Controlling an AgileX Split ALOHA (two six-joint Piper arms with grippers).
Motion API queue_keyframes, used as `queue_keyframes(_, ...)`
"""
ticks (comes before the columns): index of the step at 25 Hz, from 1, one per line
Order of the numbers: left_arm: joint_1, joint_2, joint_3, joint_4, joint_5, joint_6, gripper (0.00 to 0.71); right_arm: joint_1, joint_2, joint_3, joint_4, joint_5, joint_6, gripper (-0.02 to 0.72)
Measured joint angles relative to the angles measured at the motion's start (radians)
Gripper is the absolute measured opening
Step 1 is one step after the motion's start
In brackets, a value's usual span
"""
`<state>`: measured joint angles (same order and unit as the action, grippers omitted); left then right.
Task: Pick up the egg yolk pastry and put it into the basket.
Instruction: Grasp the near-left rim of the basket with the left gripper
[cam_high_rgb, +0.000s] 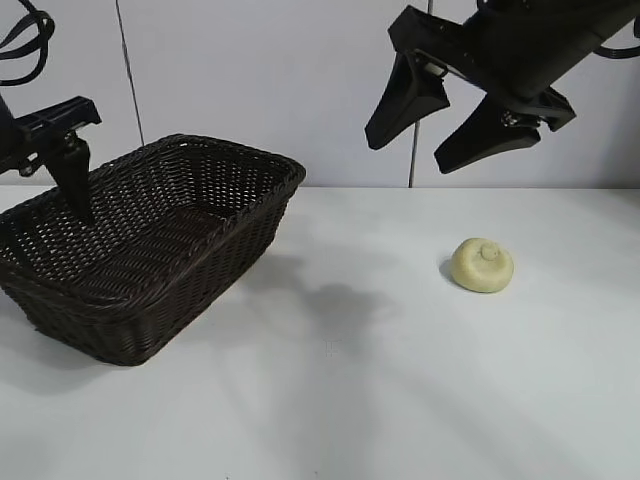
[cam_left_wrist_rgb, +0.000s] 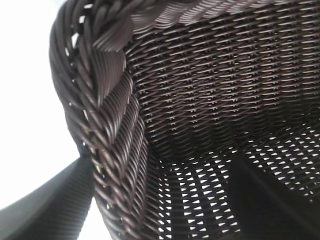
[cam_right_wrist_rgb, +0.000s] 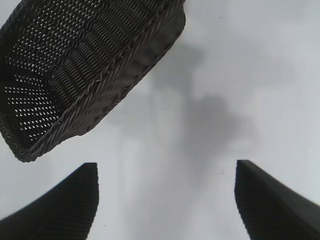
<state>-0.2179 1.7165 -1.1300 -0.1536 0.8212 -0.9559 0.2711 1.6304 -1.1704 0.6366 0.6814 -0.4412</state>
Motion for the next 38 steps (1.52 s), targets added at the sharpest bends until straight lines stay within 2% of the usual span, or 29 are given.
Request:
queue_keyframes(5,0.023,-0.008,0.0,0.009,0.005,0.016,0.541,0.0,0.0,0.0,-0.002,0.0,0.0,0.546)
queue_keyframes(12,0.024,-0.011,0.008,0.011,-0.007,0.02,0.541,0.0,0.0,0.0,-0.004,0.0,0.0,0.546)
queue_keyframes(20,0.024,0.036,0.104,0.013,-0.12,0.02,0.541,0.0,0.0,0.0,-0.004,0.0,0.0,0.546)
queue_keyframes(29,0.024,0.068,0.113,0.011,-0.215,0.02,0.541,0.0,0.0,0.0,-0.016,-0.001,0.0,0.546)
queue_keyframes(38,0.024,0.104,0.113,0.011,-0.224,0.023,0.541,0.0,0.0,0.0,-0.023,-0.015,0.0,0.546)
